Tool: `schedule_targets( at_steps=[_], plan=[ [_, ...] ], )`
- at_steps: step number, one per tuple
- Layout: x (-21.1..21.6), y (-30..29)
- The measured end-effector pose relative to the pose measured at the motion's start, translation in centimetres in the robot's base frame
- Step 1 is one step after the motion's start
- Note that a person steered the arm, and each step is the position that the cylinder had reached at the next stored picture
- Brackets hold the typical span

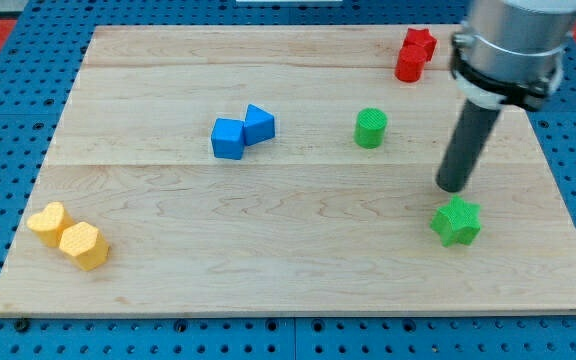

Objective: Place the red circle vertically to the green star

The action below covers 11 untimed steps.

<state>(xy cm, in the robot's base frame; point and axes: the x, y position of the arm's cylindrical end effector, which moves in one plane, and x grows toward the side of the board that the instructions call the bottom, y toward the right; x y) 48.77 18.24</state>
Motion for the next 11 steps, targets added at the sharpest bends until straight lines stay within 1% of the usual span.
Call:
schedule_targets(
  at_steps=[2,3,4,5,6,7,8,9,10,11],
  plan=[
    [3.4,-1.7],
    [-1.9,1.7],
    [-8.9,6.0],
    [-16.0,8.1],
    [-23.3,9.3],
    [-28.8,7.9],
    [-28.1,2.7],
    [-26.2,-2.6],
    [-23.6,-3.7],
    [-19.4,-3.6]
  ],
)
